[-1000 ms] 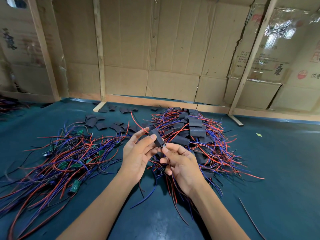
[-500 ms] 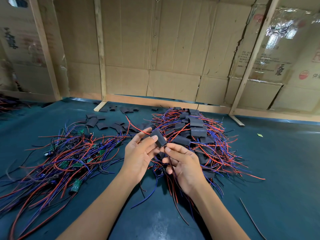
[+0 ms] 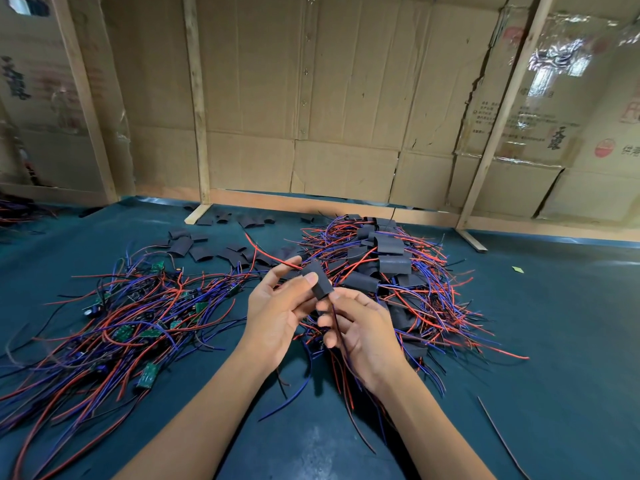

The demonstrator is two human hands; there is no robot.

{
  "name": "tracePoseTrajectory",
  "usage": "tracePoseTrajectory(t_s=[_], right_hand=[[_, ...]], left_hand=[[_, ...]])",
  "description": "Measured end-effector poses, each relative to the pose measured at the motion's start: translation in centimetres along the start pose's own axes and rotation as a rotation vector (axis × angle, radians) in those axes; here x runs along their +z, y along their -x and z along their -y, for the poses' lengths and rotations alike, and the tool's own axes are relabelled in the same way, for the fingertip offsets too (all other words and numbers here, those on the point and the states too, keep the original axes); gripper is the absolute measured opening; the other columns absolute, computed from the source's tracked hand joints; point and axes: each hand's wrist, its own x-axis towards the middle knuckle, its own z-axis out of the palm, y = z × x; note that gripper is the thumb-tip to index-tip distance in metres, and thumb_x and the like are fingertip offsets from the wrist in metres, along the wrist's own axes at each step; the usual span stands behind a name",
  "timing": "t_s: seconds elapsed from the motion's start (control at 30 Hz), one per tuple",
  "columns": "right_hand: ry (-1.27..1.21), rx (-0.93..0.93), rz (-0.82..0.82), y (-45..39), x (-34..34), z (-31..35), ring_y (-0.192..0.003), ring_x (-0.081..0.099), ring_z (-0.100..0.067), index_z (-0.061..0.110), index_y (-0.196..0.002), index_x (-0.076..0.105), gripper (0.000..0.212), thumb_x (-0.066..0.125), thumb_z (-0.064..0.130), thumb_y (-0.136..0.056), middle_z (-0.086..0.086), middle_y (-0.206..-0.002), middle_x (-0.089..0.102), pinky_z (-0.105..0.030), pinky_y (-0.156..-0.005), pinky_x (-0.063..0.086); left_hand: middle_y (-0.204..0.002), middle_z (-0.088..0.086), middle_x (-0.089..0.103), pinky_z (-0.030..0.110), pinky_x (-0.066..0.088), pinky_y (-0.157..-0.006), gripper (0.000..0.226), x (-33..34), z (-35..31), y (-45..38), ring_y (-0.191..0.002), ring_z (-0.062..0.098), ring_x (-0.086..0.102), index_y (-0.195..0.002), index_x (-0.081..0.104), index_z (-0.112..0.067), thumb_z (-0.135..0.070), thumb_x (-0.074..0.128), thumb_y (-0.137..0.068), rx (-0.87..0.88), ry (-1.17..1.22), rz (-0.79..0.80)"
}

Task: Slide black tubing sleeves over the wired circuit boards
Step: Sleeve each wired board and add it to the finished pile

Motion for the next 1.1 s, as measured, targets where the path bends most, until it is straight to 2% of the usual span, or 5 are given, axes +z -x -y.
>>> tracePoseTrajectory(t_s=[0.3, 0.53, 0.73, 0.93, 1.1], right_hand=[[0.234, -0.065, 0.016, 0.4, 0.9, 1.1, -0.055, 0.06, -0.019, -0.009, -0.112, 0.059, 0.032, 0.072, 0.01, -0.09, -0.015, -0.084, 0.069, -0.022, -0.036, 0.037], [0.661, -0.349, -0.003, -0.4, 1.5, 9.0, -0.042, 0.049, -0.011, 0.012, -0.077, 0.066, 0.021, 0.068, 0.02, -0.097, -0.004, -0.072, 0.072, -0.017, -0.034, 0.029], [1.273, -0.804, -0.374, -5.0, -1.4, 16.6, -0.084, 0.07, -0.014, 0.026, -0.107, 0.072, 0.018, 0.069, 0.03, -0.09, 0.005, -0.092, 0.076, -0.034, -0.083, 0.055], [1.702, -0.196, -0.45, -8.5, -4.6, 14.6, -0.124, 0.052, -0.039, 0.017, -0.133, 0.058, 0.039, 0.055, 0.017, -0.095, -0.018, -0.128, 0.064, -0.046, -0.108, 0.035], [1.613, -0.748, -0.427, -5.8, -2.3, 8.8, -0.119, 0.05, -0.034, 0.016, -0.127, 0.063, 0.042, 0.055, 0.009, -0.087, -0.012, -0.123, 0.063, -0.041, -0.103, 0.024]], left_hand=[[-0.085, 0.012, 0.067, 0.03, 0.053, -0.057, 0.041, 0.1, -0.1, 0.2, -0.06, 0.023, 0.057, -0.113, 0.068, -0.013, -0.011, 0.079, -0.074, 0.001, -0.04, 0.063], [-0.084, 0.002, 0.07, 0.028, 0.054, -0.064, 0.023, 0.2, 0.3, -0.1, -0.072, 0.017, 0.067, -0.105, 0.075, -0.019, -0.017, 0.069, -0.083, -0.056, -0.032, 0.051], [-0.074, 0.003, 0.065, 0.025, 0.043, -0.054, 0.016, 0.1, 0.2, -0.3, -0.059, 0.014, 0.058, -0.106, 0.072, -0.011, -0.016, 0.062, -0.095, -0.114, -0.092, -0.103], [-0.07, 0.007, 0.063, 0.023, 0.044, -0.046, 0.012, 0.2, 0.7, -0.5, -0.056, 0.015, 0.06, -0.097, 0.07, -0.006, -0.007, 0.058, -0.098, -0.106, -0.244, -0.192], [-0.086, 0.005, 0.073, 0.026, 0.051, -0.06, 0.016, -1.3, -1.4, -2.9, -0.071, 0.014, 0.069, -0.097, 0.072, -0.014, -0.007, 0.058, -0.095, 0.203, -0.854, -0.224]])
